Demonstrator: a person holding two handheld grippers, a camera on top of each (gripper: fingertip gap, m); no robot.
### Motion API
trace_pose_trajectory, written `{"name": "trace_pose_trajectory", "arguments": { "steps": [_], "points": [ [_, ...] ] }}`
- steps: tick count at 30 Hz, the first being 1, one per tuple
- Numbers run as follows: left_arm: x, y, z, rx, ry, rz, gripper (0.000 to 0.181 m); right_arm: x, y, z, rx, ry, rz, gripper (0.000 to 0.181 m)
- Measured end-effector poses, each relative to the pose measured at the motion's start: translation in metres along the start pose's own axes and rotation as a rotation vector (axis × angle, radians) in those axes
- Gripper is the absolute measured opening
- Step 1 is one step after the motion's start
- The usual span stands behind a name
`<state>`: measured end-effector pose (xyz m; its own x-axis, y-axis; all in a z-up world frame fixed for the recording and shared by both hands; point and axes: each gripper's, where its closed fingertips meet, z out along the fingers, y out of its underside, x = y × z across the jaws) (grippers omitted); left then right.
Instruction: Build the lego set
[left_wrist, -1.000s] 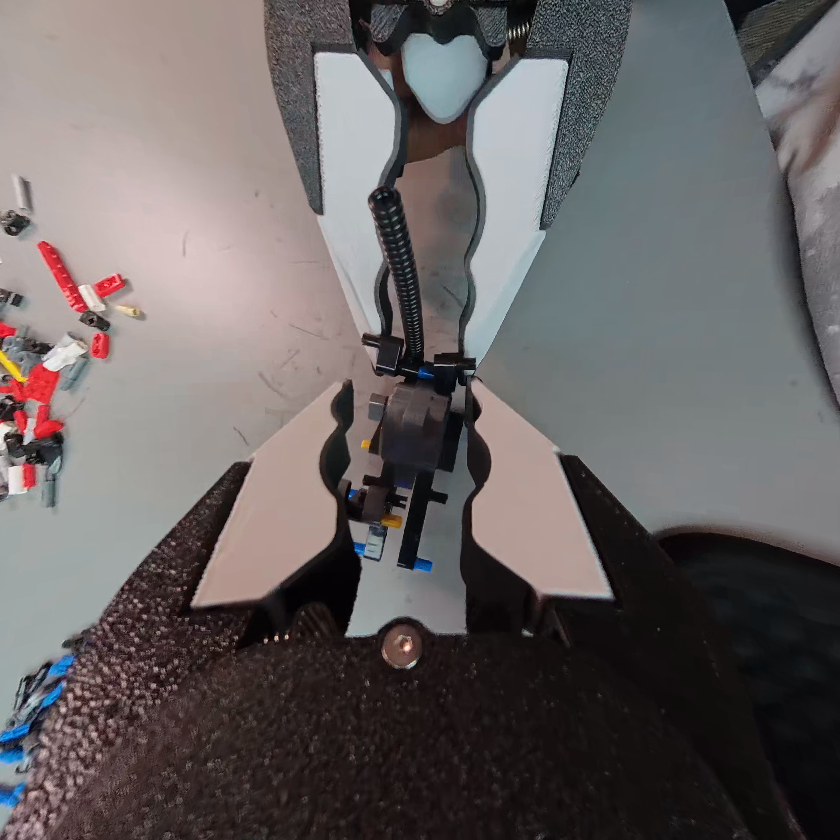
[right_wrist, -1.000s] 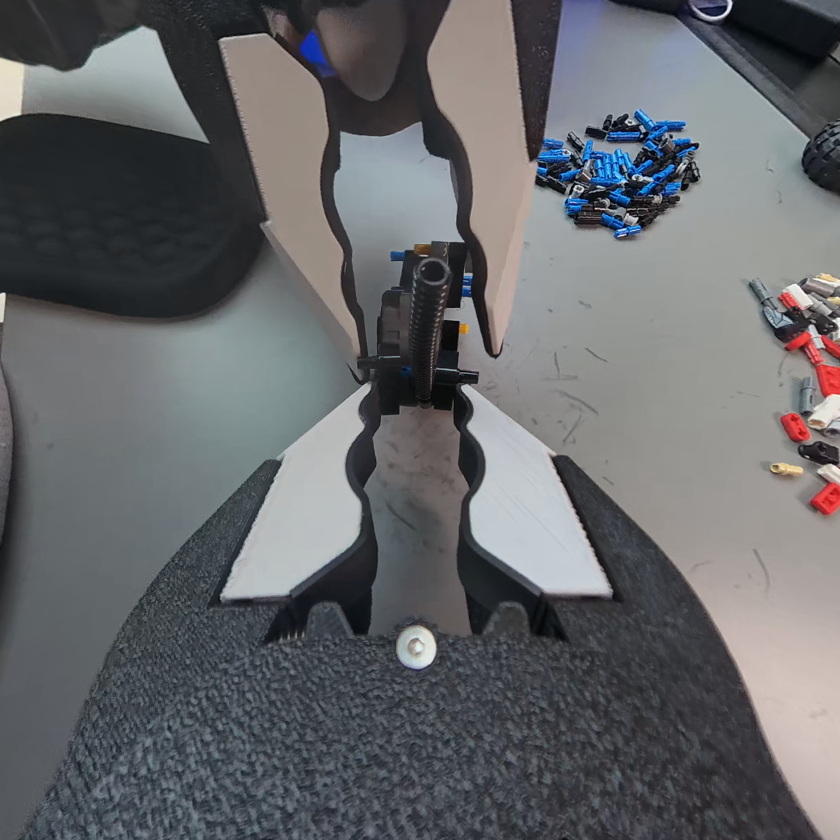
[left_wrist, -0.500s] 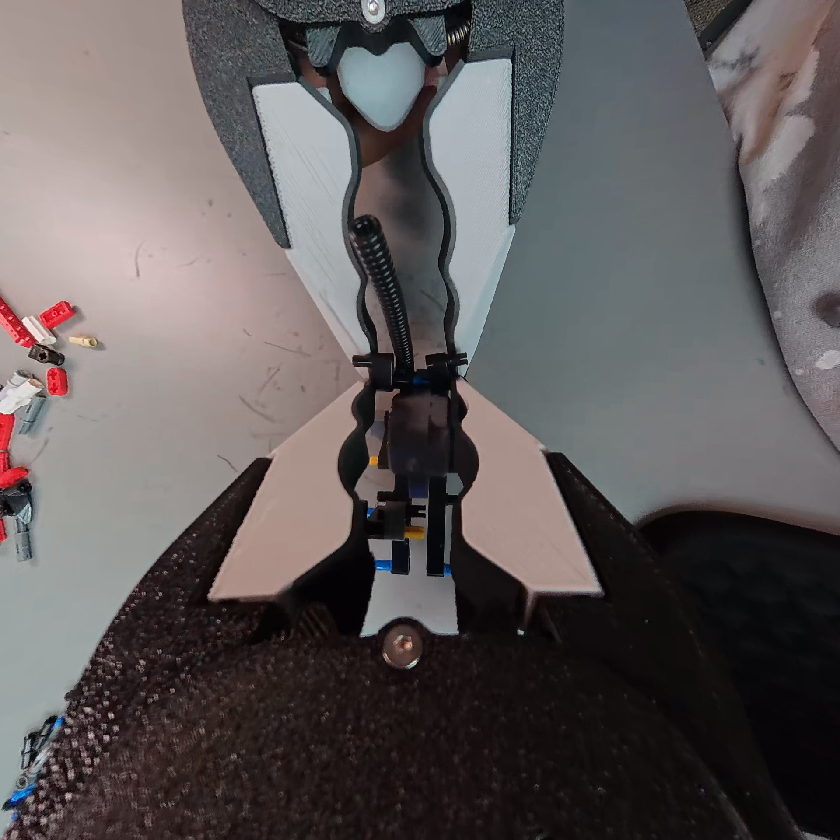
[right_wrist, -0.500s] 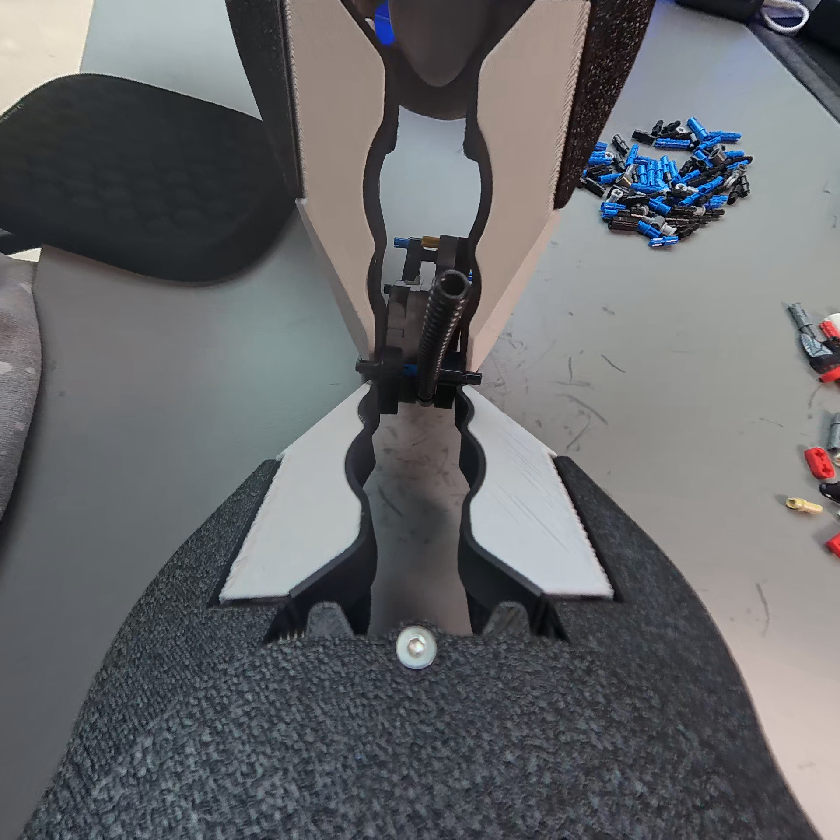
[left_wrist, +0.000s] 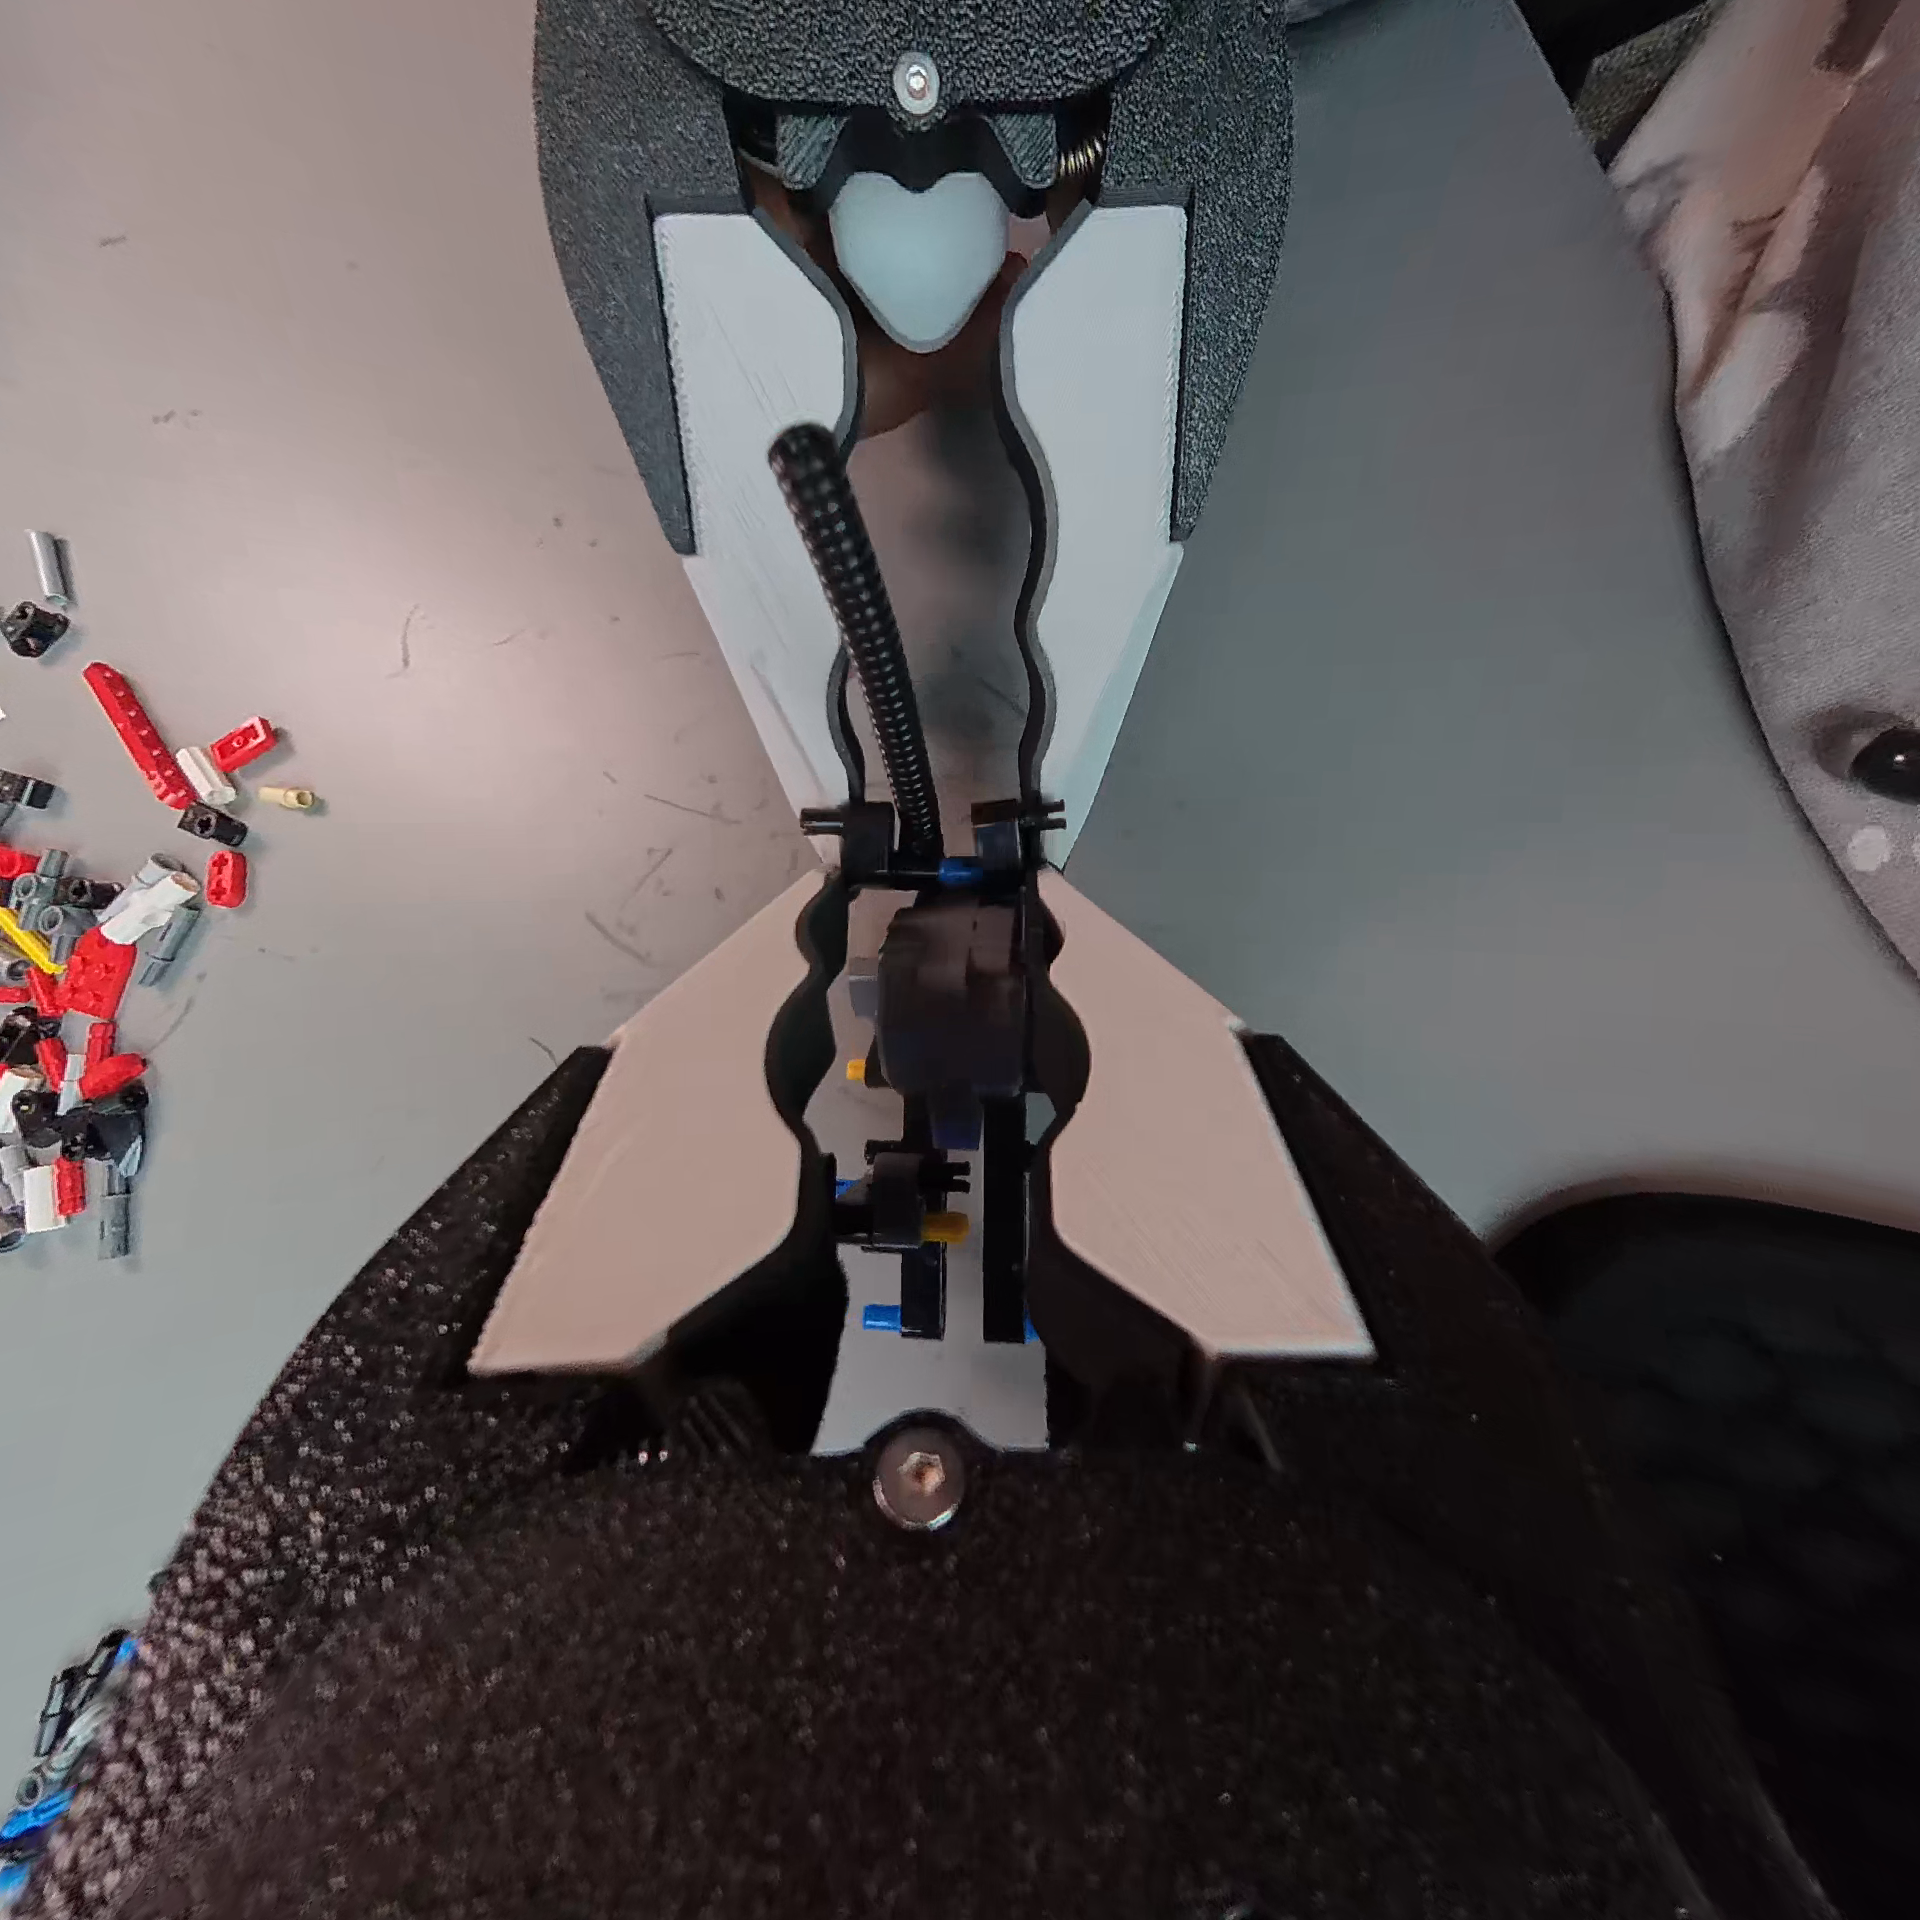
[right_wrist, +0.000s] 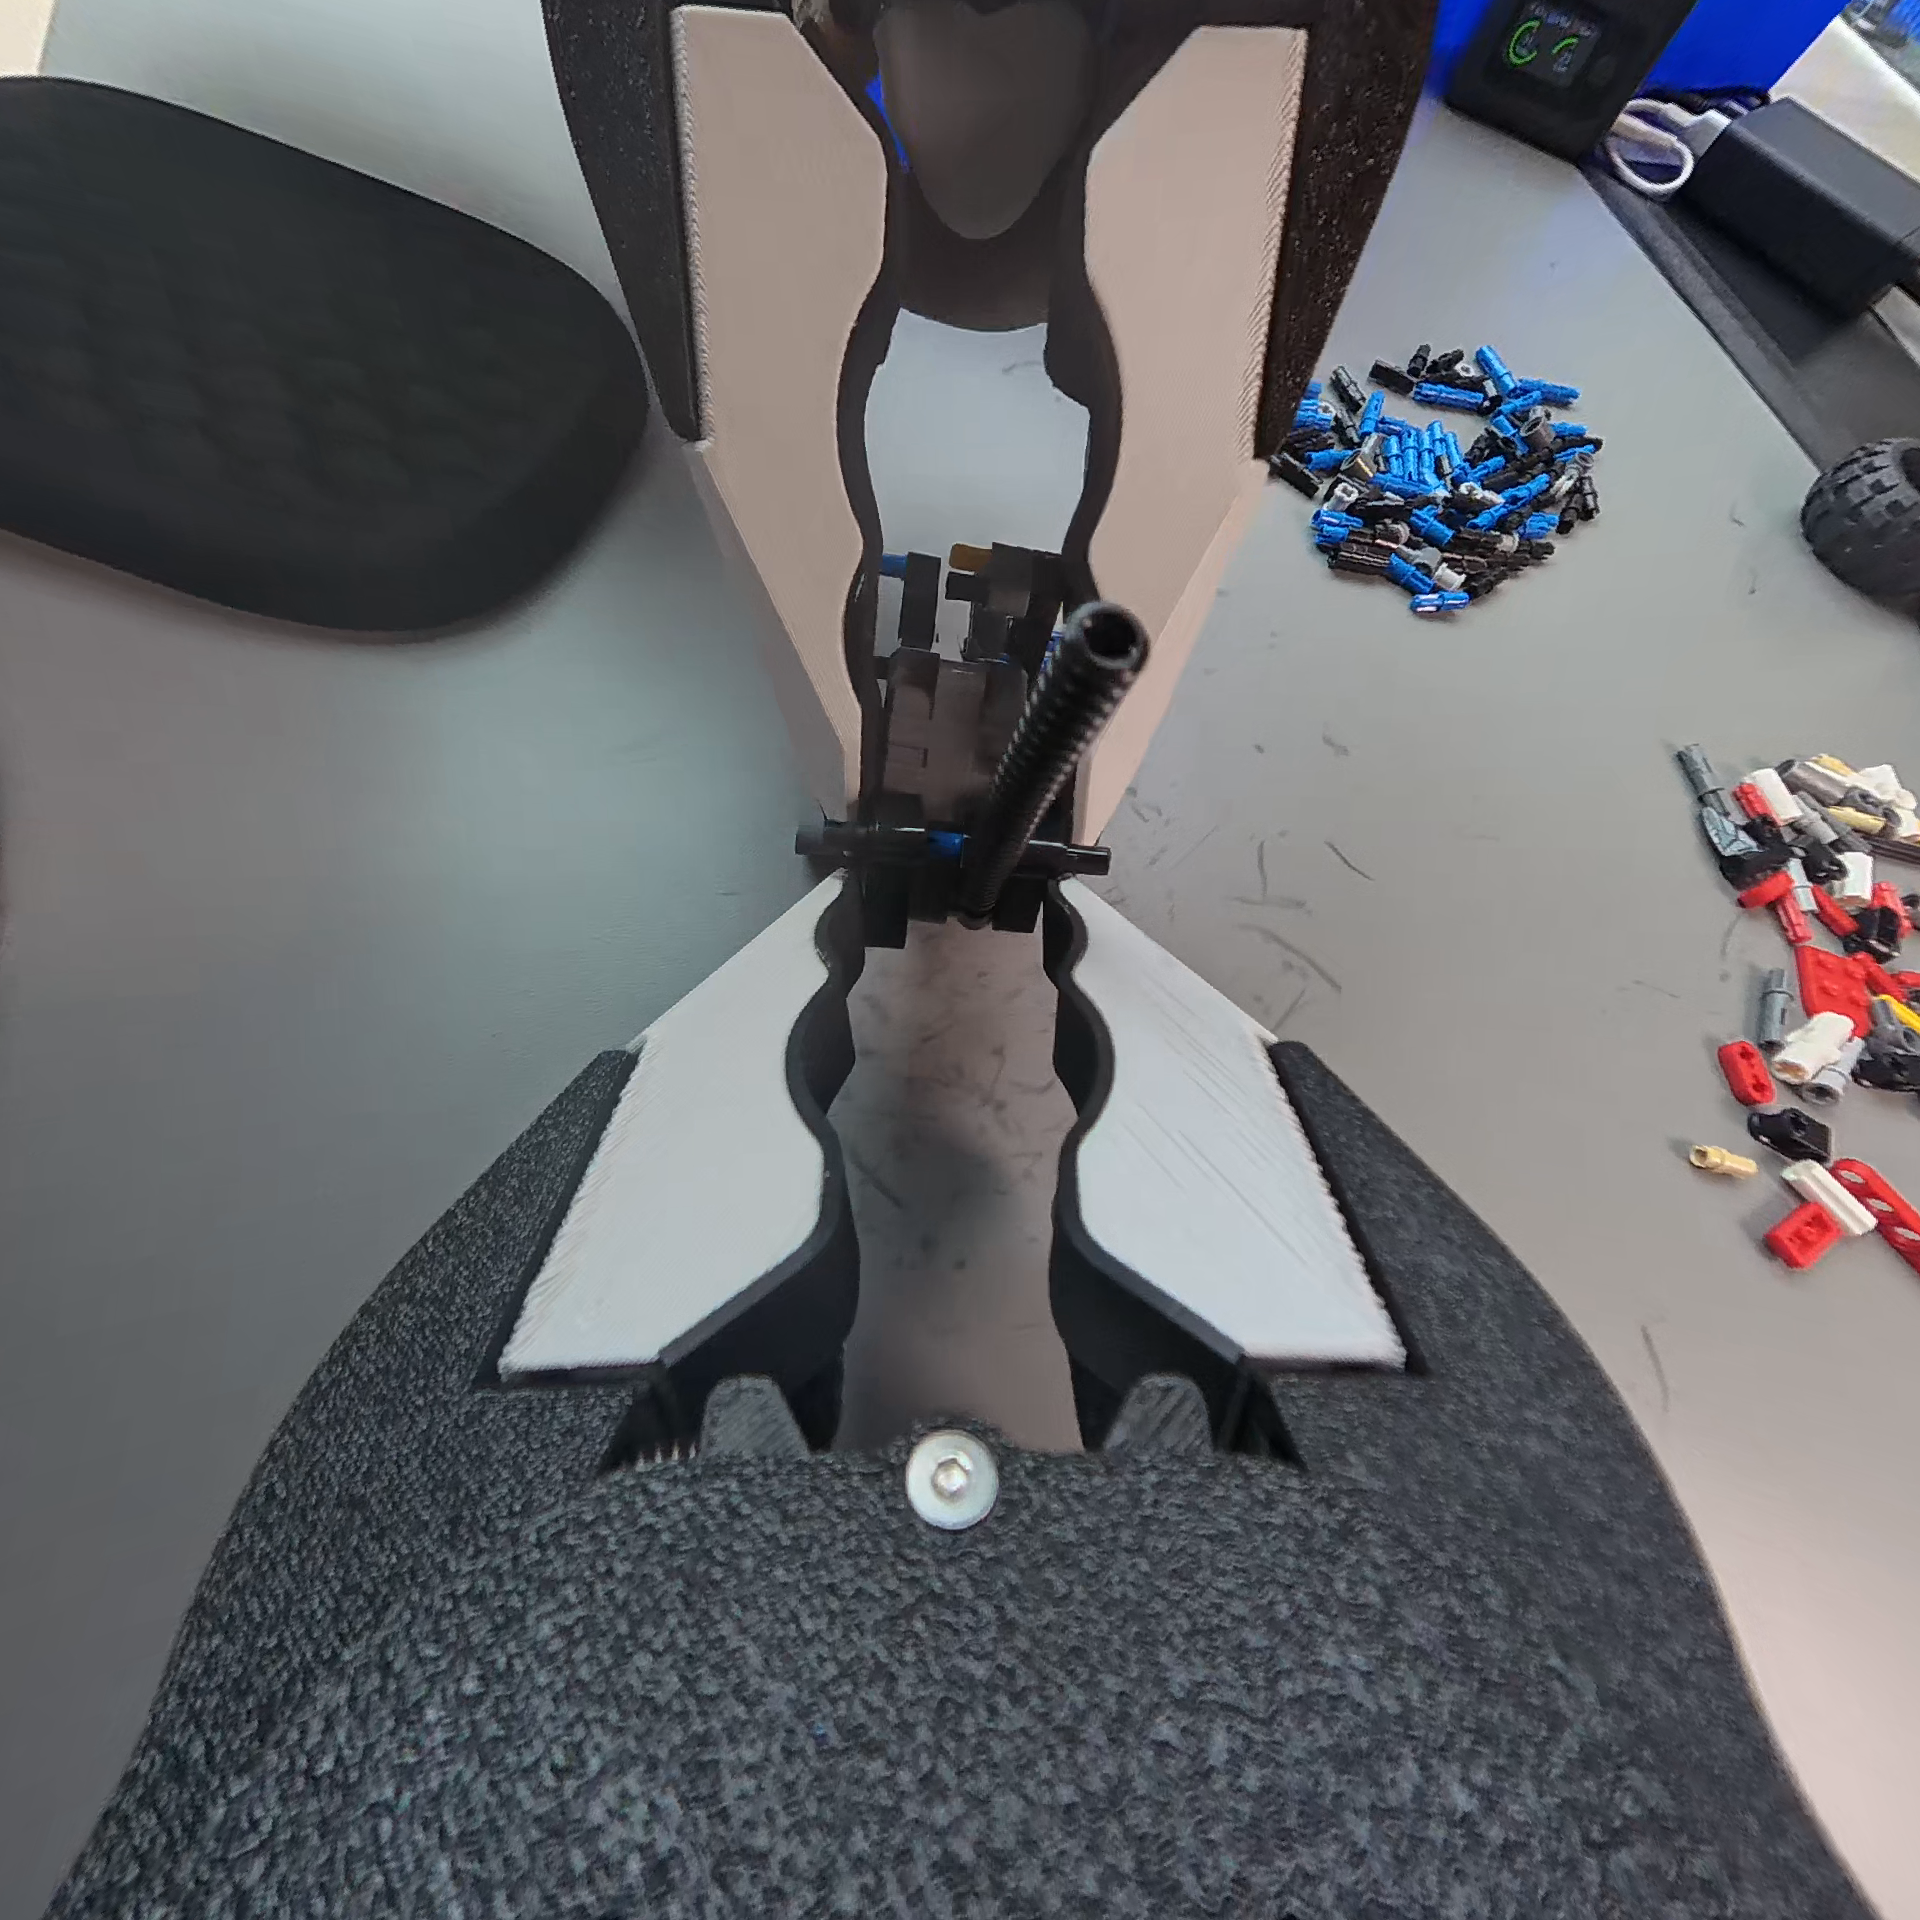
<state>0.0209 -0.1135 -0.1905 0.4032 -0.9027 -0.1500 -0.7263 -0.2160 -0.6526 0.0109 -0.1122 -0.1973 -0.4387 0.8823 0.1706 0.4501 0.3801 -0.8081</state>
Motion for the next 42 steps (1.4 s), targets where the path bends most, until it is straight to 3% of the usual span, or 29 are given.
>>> {"name": "trace_pose_trajectory", "arguments": {
  "steps": [7,10,12,32,37,40,42],
  "points": [
    [-0.003,0.013,-0.013,-0.009,0.022,-0.047,0.051,0.001,0.001,0.001,-0.002,-0.043,0.01,0.033],
    [-0.003,0.02,-0.011,-0.049,0.028,-0.032,0.036,0.003,0.001,0.002,0.001,-0.068,0.002,0.033],
    [-0.001,0.018,-0.007,-0.036,0.032,-0.035,0.028,0.005,0.001,0.002,0.001,-0.075,-0.009,0.033],
    [0.01,-0.004,0.007,0.063,-0.239,-0.229,0.027,-0.005,0.006,-0.013,0.012,-0.211,-0.157,0.033],
    [0.011,-0.006,0.004,0.105,-0.191,-0.303,0.028,-0.007,0.006,-0.013,0.009,-0.246,-0.13,0.033],
    [0.007,-0.02,-0.006,0.173,-0.163,-0.362,0.037,-0.004,0.004,-0.011,0.001,-0.231,-0.143,0.033],
    [0.005,-0.019,-0.003,0.139,-0.15,-0.374,0.044,-0.001,0.004,-0.011,-0.002,-0.219,-0.145,0.033]
  ]
}}
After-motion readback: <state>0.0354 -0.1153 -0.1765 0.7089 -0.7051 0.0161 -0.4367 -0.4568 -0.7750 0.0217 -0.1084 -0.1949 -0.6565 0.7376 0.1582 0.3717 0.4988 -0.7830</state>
